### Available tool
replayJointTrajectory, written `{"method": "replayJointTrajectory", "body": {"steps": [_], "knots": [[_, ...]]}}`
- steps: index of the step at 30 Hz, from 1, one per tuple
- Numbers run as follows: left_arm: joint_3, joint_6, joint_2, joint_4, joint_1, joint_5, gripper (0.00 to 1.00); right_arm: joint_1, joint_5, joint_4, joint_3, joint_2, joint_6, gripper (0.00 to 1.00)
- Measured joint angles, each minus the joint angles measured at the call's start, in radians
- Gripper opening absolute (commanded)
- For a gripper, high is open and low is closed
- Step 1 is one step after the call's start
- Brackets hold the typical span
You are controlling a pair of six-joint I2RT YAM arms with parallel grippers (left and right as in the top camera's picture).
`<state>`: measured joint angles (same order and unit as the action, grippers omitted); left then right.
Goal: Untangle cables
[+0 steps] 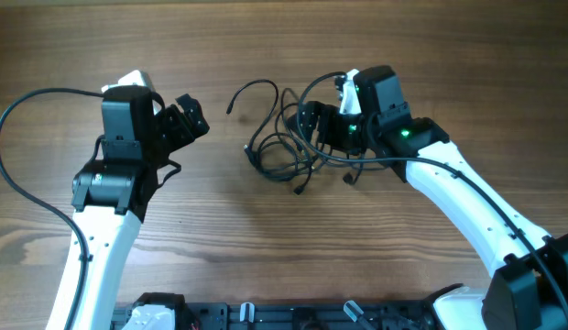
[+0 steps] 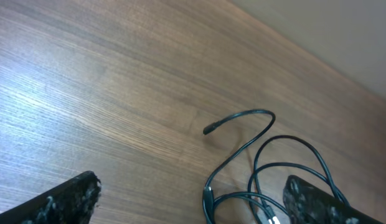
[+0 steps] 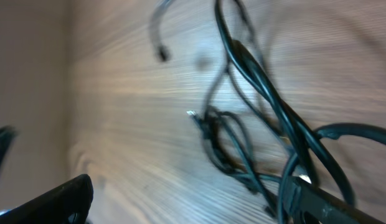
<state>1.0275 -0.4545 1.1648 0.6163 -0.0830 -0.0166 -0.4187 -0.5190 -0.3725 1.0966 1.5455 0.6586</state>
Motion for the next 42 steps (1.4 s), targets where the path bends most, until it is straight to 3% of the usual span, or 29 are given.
{"method": "replayJointTrajectory", "body": {"steps": [5, 10, 12, 14, 18, 21, 25, 28, 30, 33, 42], "knots": [[0.001, 0.000, -0.001, 0.026, 0.000, 0.000, 1.00, 0.001, -0.323, 0.176, -0.004, 0.001, -0.143, 1.00], [0.001, 0.000, -0.001, 0.028, 0.000, 0.003, 1.00, 0.001, -0.447, 0.122, -0.003, 0.001, -0.205, 1.00], [0.001, 0.000, -0.001, 0.029, 0.000, 0.003, 1.00, 0.001, -0.390, 0.027, -0.006, 0.001, -0.171, 1.00], [0.001, 0.000, -0.002, 0.032, 0.000, 0.003, 1.00, 0.001, -0.174, -0.208, -0.008, 0.002, -0.015, 1.00], [0.001, 0.000, 0.002, 0.031, 0.000, 0.004, 1.00, 0.001, 0.171, -0.502, -0.012, 0.003, 0.252, 1.00], [0.002, 0.000, 0.018, 0.031, 0.000, 0.006, 1.00, 0.001, 0.359, -0.579, -0.013, 0.003, 0.360, 1.00], [0.002, 0.000, 0.029, 0.029, 0.000, 0.008, 1.00, 0.001, 0.446, -0.597, -0.013, 0.003, 0.404, 1.00], [0.002, 0.000, 0.029, 0.028, 0.000, 0.015, 1.00, 0.002, 0.340, -0.437, -0.015, 0.003, 0.287, 1.00], [0.002, 0.000, 0.029, 0.027, 0.000, 0.015, 1.00, 0.002, 0.158, -0.293, -0.014, 0.003, 0.134, 1.00], [0.002, 0.000, 0.029, 0.028, 0.000, 0.015, 1.00, 0.001, 0.028, -0.218, -0.014, 0.003, 0.047, 1.00], [0.002, 0.000, 0.030, 0.035, 0.000, 0.015, 1.00, 0.001, 0.215, -0.291, -0.014, 0.003, -0.018, 1.00]]}}
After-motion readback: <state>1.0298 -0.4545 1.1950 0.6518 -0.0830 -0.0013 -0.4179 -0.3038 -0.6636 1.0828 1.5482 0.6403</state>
